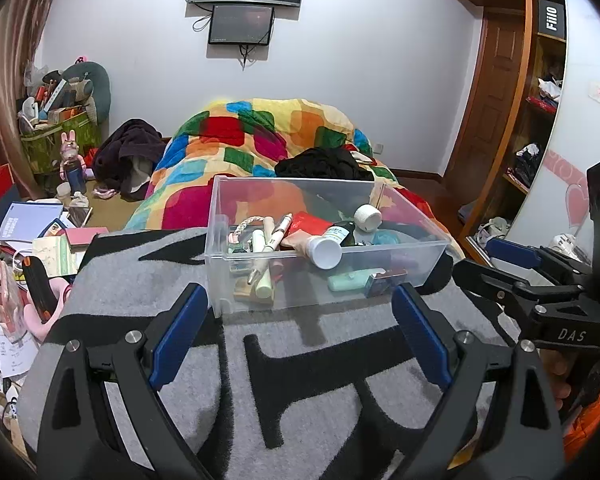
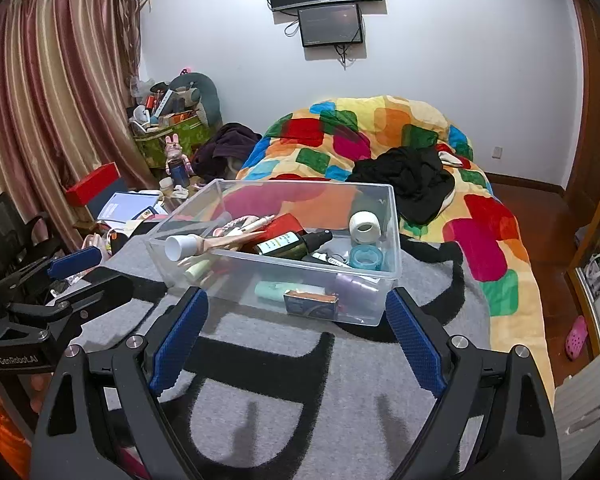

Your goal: Organize objects

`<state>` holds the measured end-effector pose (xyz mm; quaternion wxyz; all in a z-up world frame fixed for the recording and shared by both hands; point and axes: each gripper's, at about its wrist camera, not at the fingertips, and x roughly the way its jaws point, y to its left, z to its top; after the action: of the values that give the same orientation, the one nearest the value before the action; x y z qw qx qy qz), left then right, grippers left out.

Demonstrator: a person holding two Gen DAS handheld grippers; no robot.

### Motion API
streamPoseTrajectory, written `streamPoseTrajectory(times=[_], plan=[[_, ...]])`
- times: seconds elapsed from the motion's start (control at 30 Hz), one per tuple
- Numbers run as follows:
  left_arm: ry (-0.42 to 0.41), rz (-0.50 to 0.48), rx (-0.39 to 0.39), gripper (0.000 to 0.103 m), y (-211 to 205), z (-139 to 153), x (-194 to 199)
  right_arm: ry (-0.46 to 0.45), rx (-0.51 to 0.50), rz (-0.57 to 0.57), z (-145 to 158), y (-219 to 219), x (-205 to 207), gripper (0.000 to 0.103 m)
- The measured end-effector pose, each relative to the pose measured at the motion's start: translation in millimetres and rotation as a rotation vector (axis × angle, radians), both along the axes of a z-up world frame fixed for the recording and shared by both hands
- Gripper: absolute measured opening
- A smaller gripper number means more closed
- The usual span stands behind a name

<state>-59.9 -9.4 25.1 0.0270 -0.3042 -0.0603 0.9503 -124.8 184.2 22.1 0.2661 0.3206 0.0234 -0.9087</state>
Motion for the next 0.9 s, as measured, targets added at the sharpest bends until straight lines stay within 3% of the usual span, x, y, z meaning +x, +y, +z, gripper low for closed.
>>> streamPoseTrajectory(times=[0.9], plan=[[0.01, 0.002, -0.004, 0.094, 1.5, 2.6, 1.9, 0.003, -0.011, 0.006, 2.3, 0.6, 5.5, 0.089]])
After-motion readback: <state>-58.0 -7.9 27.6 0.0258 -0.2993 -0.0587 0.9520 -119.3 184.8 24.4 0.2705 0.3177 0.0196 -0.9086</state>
